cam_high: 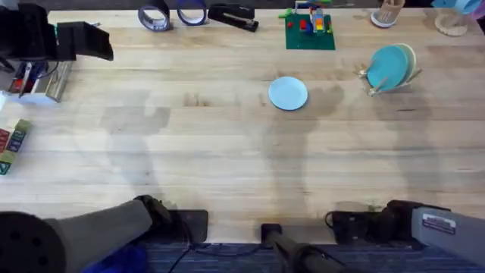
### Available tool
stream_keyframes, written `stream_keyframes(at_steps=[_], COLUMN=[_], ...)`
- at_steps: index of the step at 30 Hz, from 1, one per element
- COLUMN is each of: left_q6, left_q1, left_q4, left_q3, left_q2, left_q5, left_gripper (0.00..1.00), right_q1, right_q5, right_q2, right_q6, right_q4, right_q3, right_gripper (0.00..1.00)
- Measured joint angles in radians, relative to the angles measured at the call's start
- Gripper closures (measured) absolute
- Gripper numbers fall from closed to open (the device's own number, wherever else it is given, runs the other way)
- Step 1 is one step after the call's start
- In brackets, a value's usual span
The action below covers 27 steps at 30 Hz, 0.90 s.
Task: Pick up the plates from the table one by one and place each into a slot on the dish rack.
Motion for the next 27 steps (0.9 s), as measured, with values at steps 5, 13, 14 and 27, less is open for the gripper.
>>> stream_keyframes(at_steps=[5,13,14,27], left_q6=[0.000,0.000,0.000,-0.189], left_q1=[0.000,0.000,0.000,-0.386], left_q4=[0.033,0.051,0.051,0.142], left_q3=[0.000,0.000,0.000,0.000], left_q2=[0.000,0.000,0.000,0.000], left_q5=[0.003,0.063,0.082,0.035], left_gripper=[0.007,0.008,0.008,0.008], right_q1=[0.000,0.000,0.000,0.000], right_q5=[0.000,0.000,0.000,0.000], right_q2=[-0.067,-0.077,-0.077,-0.077], right_q6=[0.003,0.008,0.011,0.041], right_q4=[-0.054,-0.136,-0.141,-0.142], right_q3=[0.002,0.002,0.002,0.002], right_gripper=[0.323,0.007,0.006,0.006])
